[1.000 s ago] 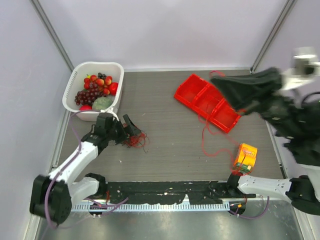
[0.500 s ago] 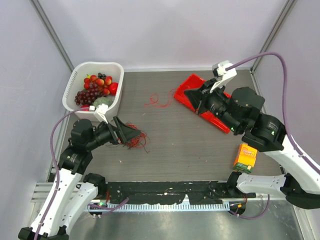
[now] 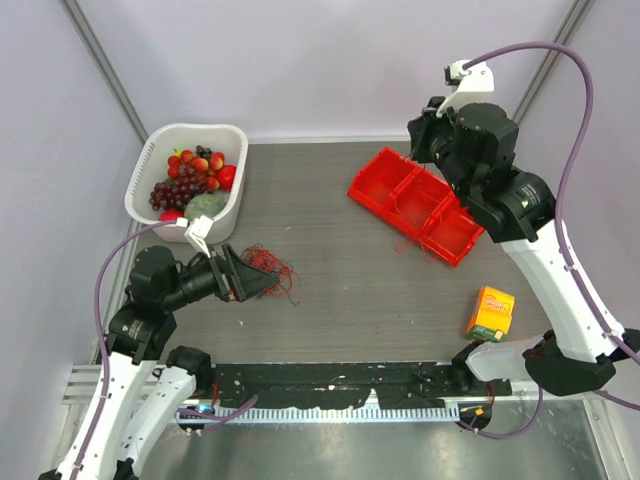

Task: Untangle the cables
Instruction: Untie the cable, then place the cable in the bin.

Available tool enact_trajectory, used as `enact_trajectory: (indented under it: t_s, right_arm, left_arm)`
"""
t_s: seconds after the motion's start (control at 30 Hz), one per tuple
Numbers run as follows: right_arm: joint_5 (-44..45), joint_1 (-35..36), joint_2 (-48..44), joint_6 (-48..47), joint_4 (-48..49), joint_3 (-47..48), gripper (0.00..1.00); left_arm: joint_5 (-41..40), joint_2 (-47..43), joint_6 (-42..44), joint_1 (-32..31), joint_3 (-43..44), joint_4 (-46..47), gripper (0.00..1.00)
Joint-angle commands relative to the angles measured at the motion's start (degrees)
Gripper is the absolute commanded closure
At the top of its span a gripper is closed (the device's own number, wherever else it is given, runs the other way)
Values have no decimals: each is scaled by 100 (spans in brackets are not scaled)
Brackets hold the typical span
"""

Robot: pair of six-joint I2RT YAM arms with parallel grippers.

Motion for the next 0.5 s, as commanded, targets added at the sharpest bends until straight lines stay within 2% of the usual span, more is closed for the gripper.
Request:
enact_trajectory:
  t_s: [0.0, 0.17, 0.47]
  right_arm:
    - [3, -505, -61, -145, -207, 364, 99]
    - [29, -1033, -158, -233, -233, 232, 99]
    - [-797, -2009, 255, -101, -198, 618, 99]
  left_arm:
    - [401, -106, 87, 23, 208, -87, 1]
    - [419, -18, 351, 23, 446, -342, 0]
    - [384, 35, 527, 14, 543, -527, 0]
